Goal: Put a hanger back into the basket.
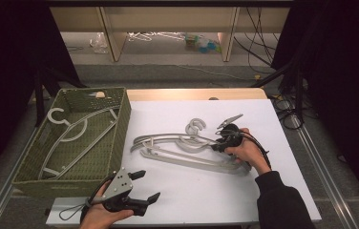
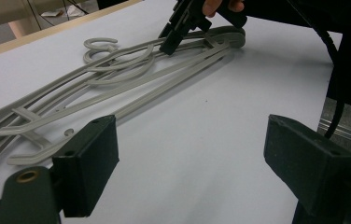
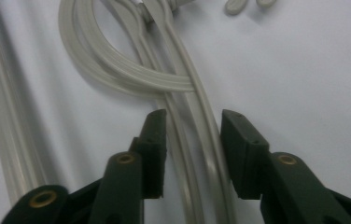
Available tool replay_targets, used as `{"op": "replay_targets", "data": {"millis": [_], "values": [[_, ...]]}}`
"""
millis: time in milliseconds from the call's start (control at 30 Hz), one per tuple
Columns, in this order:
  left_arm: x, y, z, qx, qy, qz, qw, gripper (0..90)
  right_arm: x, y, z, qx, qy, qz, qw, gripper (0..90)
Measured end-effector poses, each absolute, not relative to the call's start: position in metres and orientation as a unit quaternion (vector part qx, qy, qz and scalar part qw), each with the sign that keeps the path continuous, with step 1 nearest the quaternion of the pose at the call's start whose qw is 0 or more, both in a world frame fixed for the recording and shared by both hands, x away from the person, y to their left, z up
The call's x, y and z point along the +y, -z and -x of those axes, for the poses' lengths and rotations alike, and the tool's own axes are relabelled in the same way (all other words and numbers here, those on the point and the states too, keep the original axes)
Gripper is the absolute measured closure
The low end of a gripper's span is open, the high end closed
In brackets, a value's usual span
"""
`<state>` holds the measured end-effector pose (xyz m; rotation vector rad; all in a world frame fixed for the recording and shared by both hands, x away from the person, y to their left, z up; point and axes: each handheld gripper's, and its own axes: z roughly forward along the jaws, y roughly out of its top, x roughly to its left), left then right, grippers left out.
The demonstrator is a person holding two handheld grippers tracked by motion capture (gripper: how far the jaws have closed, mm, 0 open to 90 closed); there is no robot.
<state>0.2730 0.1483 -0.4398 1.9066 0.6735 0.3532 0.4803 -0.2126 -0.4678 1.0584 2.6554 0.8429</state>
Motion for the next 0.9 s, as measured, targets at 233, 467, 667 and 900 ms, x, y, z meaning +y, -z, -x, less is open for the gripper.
{"op": "replay_targets", "data": {"millis": [233, 467, 667, 900], "values": [[0.150, 0.440, -0.274, 0.277, -0.149, -0.798, 0.514, 18.5, -0.215, 0.463, -0.479, 0.911, -0.273, -0.299, 0.077, 74.6], [0.150, 0.440, -0.274, 0.275, -0.148, -0.800, 0.512, 19.4, -0.219, 0.450, -0.473, 0.926, -0.264, -0.249, 0.101, 81.4], [0.151, 0.441, -0.276, 0.283, -0.146, -0.794, 0.518, 19.6, -0.222, 0.436, -0.468, 0.920, -0.292, -0.239, 0.109, 81.6], [0.153, 0.441, -0.277, 0.278, -0.151, -0.798, 0.513, 19.9, -0.224, 0.420, -0.461, 0.908, -0.325, -0.237, 0.119, 81.9]]}}
